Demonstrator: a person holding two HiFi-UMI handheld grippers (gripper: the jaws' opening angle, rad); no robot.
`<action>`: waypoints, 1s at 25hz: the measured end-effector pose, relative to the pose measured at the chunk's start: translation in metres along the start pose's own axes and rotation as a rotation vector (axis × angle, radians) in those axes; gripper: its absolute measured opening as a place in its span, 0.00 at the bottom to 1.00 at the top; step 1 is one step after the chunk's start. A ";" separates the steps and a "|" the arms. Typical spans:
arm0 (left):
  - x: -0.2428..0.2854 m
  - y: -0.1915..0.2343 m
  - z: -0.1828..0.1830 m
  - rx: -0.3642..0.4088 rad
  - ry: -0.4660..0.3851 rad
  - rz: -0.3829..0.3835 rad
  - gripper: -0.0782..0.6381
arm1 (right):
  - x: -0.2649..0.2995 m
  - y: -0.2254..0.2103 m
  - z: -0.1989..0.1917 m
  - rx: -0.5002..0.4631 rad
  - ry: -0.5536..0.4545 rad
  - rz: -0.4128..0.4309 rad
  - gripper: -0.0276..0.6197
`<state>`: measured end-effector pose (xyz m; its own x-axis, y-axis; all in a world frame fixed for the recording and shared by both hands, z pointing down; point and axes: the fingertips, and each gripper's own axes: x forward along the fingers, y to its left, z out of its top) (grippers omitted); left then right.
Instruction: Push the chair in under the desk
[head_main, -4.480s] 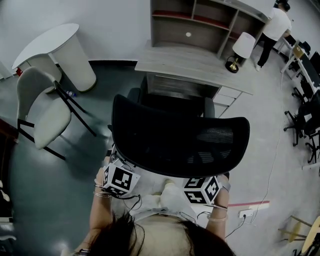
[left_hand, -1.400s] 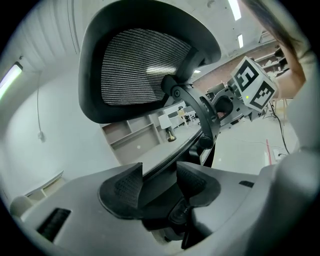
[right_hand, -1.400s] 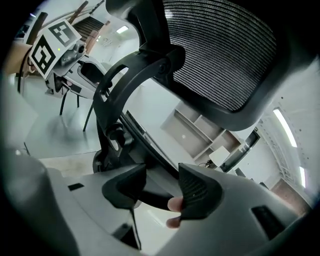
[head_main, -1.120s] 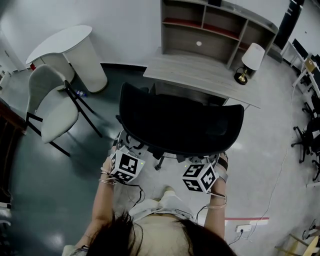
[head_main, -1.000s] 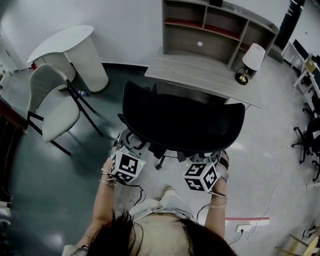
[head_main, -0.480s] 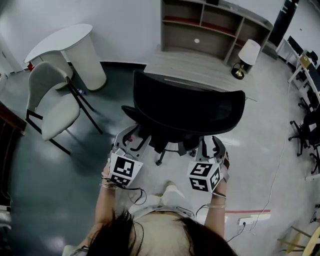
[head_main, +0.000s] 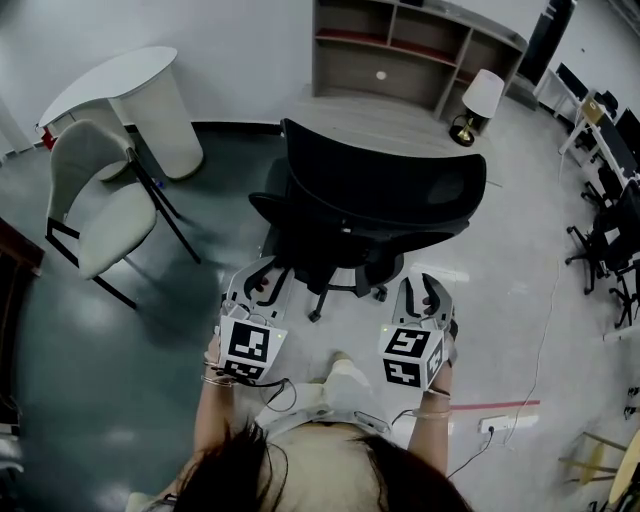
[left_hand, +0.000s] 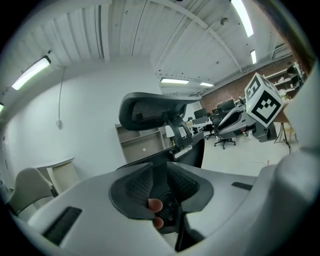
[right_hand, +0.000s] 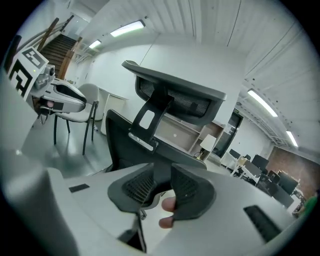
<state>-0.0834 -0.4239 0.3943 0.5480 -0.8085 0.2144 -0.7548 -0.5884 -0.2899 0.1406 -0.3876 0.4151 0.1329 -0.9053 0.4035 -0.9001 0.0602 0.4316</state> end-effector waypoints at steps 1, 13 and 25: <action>-0.006 0.000 -0.001 -0.004 0.001 0.006 0.23 | -0.005 0.002 0.000 0.011 -0.002 -0.003 0.21; -0.050 -0.007 -0.008 -0.107 -0.008 -0.016 0.15 | -0.048 0.023 0.006 0.083 -0.046 -0.040 0.12; -0.072 -0.017 -0.002 -0.149 -0.010 0.013 0.13 | -0.059 0.032 0.009 0.011 -0.075 -0.018 0.09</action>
<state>-0.1105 -0.3557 0.3861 0.5412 -0.8163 0.2020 -0.8063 -0.5719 -0.1510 0.0998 -0.3364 0.3980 0.1178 -0.9351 0.3341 -0.9023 0.0397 0.4293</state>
